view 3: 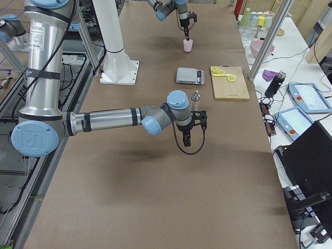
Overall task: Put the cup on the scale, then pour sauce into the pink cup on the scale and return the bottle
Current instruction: 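Carry the pink cup with the left gripper onto the scale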
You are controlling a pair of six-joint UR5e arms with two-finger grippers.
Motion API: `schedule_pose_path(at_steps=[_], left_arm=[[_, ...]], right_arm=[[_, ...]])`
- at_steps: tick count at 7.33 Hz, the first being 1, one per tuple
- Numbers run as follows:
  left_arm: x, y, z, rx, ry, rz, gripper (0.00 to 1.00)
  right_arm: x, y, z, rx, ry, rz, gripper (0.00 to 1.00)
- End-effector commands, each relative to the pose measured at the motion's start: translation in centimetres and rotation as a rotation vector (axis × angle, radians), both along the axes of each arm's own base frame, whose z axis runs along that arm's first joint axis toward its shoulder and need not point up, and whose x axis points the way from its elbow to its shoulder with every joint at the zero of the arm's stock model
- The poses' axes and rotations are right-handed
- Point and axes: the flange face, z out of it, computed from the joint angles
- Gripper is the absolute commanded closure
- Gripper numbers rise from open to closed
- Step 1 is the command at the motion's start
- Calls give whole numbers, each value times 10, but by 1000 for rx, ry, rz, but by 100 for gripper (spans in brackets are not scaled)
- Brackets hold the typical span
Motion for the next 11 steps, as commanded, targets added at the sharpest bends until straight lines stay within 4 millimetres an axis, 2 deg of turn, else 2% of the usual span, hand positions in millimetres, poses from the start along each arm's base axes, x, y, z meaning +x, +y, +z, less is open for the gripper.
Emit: schedule_pose_path(at_steps=[1, 3, 4, 5, 7, 8, 9, 11], left_arm=[[-2, -8, -34, -6, -5, -13, 100], [27, -34, -139, -50, -101, -59, 100], [57, -22, -185, -104, -108, -62, 100], [76, -12, -223, -123, -80, -60, 100], [143, -2, -282, -165, -35, -42, 100], [166, -7, -301, -173, -36, -35, 100], [181, -15, -312, -177, -42, -33, 100], [190, -14, -306, -173, -60, -33, 100]], right_arm=[[0, 0, 2, -3, 1, -1, 0], [-1, 0, 2, -5, 1, 0, 0], [0, 0, 2, -4, 0, 2, 0], [0, -1, 1, -3, -2, 1, 0], [-1, -1, 0, -2, -2, 0, 0], [-1, -1, -1, -2, -4, 0, 0], [-1, -2, -1, -2, -3, 1, 0], [-2, -2, -1, -2, -5, 0, 0]])
